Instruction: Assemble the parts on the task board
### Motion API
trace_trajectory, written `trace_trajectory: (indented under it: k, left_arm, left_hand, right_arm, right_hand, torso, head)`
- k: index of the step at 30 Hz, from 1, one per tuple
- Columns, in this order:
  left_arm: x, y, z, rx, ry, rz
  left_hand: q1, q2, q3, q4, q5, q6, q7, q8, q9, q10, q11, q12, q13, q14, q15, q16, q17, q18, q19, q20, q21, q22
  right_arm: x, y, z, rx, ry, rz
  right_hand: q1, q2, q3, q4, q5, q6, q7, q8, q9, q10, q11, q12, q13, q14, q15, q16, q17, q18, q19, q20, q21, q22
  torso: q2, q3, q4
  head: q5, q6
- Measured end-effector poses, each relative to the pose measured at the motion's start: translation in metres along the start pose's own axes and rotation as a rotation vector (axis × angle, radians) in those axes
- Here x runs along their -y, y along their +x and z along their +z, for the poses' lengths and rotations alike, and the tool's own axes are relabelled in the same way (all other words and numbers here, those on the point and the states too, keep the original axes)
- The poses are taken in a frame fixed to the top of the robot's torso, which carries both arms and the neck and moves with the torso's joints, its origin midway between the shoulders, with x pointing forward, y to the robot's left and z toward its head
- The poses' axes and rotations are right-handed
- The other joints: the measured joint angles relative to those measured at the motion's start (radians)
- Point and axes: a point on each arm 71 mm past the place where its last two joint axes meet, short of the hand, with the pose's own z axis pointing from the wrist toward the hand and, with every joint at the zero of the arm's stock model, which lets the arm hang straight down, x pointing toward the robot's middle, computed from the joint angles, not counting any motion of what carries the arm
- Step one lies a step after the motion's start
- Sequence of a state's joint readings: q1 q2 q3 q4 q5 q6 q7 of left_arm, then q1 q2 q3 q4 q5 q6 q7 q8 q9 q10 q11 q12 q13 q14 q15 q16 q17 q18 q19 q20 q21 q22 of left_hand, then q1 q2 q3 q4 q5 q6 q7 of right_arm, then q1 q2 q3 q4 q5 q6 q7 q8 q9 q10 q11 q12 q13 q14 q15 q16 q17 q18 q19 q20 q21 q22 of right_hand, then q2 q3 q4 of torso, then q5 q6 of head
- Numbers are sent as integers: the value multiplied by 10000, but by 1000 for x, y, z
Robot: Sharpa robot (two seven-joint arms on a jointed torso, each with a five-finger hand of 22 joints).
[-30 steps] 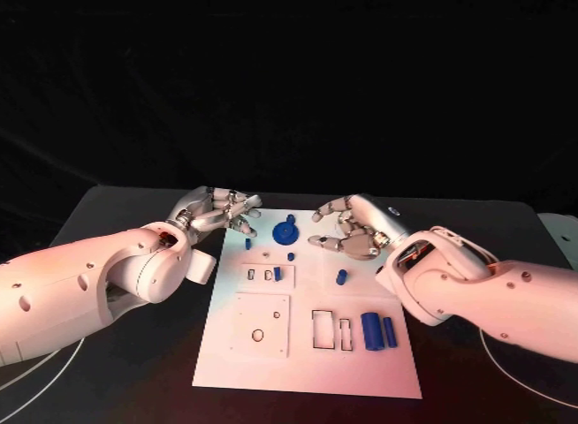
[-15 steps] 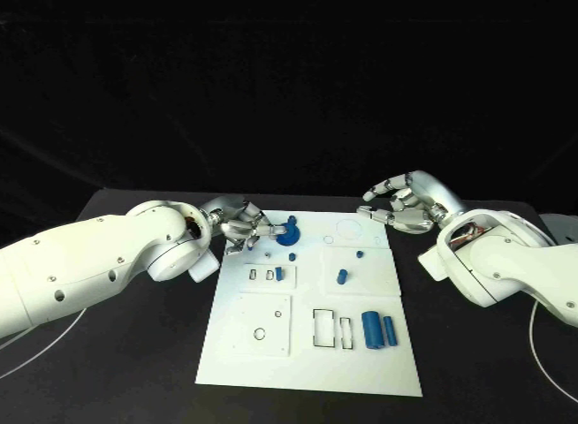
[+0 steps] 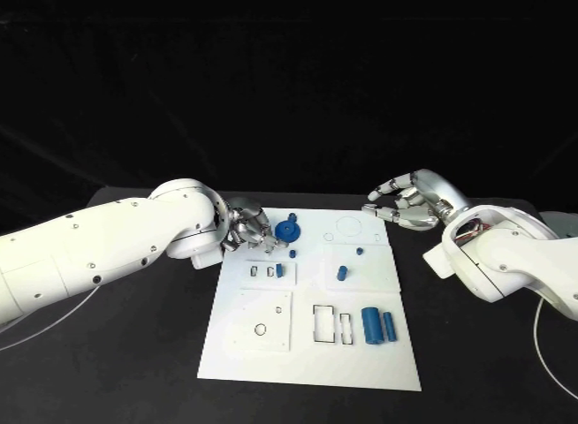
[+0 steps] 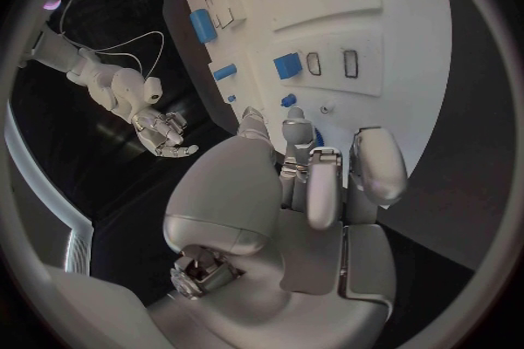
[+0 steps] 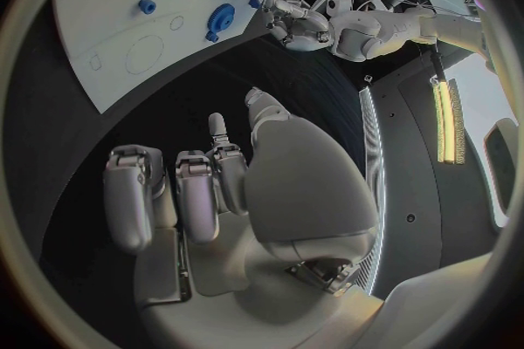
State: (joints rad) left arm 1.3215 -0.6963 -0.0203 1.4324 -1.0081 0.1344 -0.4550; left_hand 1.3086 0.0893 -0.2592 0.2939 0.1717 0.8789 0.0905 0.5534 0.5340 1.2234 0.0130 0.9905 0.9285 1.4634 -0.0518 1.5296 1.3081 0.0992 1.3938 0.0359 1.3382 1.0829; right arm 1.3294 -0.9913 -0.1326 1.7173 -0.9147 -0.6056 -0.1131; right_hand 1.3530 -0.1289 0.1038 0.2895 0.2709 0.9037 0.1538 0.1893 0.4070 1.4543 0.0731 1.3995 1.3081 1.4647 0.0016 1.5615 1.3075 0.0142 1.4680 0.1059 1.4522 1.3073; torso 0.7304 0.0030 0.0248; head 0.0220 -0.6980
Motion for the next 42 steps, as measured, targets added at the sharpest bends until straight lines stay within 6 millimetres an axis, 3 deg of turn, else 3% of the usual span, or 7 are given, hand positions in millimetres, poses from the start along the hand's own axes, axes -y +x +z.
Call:
trace_trajectory:
  k: [14, 18, 24, 28, 36, 40, 42]
  left_arm:
    - [9, 9, 10, -679, -558, 1081]
    - [11, 12, 12, -825, -625, 1243]
    - [10, 14, 13, -949, -719, 1338]
    - [10, 14, 14, -1015, -756, 1377]
    - [13, 17, 15, -1208, -754, 1494]
    - [14, 19, 17, -1297, -770, 1546]
    - [14, 20, 17, -1327, -779, 1561]
  left_hand:
    - [-430, 526, -719, -4, -283, -69, -69, 493, 537, 61, -61, 403, 243, 36, -36, 202, -2, 1, 270, -53, 125, 345]
    - [-430, 526, -774, -1, -290, -105, -105, 493, 585, 61, -61, 403, 243, 36, -36, 202, -2, 1, 269, -53, 125, 374]
    - [-426, 522, -942, -7, -279, -173, -111, 586, 706, 61, -60, 403, 202, 36, -36, 202, -3, 2, 305, -88, 163, 465]
    - [-350, 446, -970, -33, -92, -179, -105, 644, 784, 61, -60, 403, 149, 36, -35, 202, -3, 1, 340, -53, 201, 530]
    - [-251, 456, -915, 11, -49, -249, -106, 644, 845, 24, -96, 403, 54, 35, -35, 202, -4, 2, 340, -53, 238, 577]
    - [-129, 401, -564, -4, 2, -282, -138, 697, 914, -10, -129, 403, -39, 35, -35, 201, -4, 1, 340, -53, 239, 594]
    - [-325, 102, 125, 1, 2, -283, -140, 740, 994, -12, -131, 403, -115, 35, -35, 201, -4, -91, 358, -72, 239, 625]
  right_arm:
    - [3, 1, 1, -83, 213, -2]
    - [4, 1, 2, -96, 258, -10]
    - [4, 2, 2, -112, 303, -17]
    - [5, 2, 3, -122, 334, -24]
    - [6, 3, 3, -139, 389, -33]
    - [6, 4, 3, -142, 411, -36]
    - [6, 4, 4, -145, 420, -37]
  right_hand:
    - [0, 0, 43, -12, 157, 30, -30, 39, -2, 0, 0, 0, -2, 0, 0, 0, 5, 1, 0, -1, 0, 8]
    - [0, 0, 55, 0, 157, 30, -30, 38, -2, 0, 0, 0, -2, 0, 0, 0, 5, 0, 0, -1, 0, 7]
    - [0, 0, 110, -1, 485, 30, -30, 38, -2, 22, -22, -1, -3, 0, 0, 0, 4, 0, 0, -1, 0, 6]
    - [0, -1, 138, -28, 687, 29, -30, 79, -3, 36, -36, -1, -4, 0, -1, 0, 3, 0, 0, -1, -30, 6]
    - [0, -1, 166, 0, 741, 29, -30, 78, -4, 36, -36, -1, -4, 0, 0, 0, 2, 0, 0, -1, -36, 5]
    - [0, -1, 165, 0, 740, 29, -30, 78, -4, 36, -36, -1, -5, 0, -1, 0, 2, 0, 0, -1, -36, 4]
    - [0, -1, 165, 0, 779, 29, -30, 78, -5, 36, -36, -1, -5, 0, 0, 0, 2, 1, 0, -1, -36, 4]
  torso:
    - [8, -2, 9]
    - [12, -6, -2]
    - [13, -3, -8]
    - [12, -2, -8]
    - [4, -7, -8]
    - [6, -10, -12]
    - [7, -11, -12]
  head:
    - [30, -73]
    - [36, -93]
    - [47, -138]
    - [55, -156]
    - [69, -179]
    - [70, -179]
    - [62, -179]
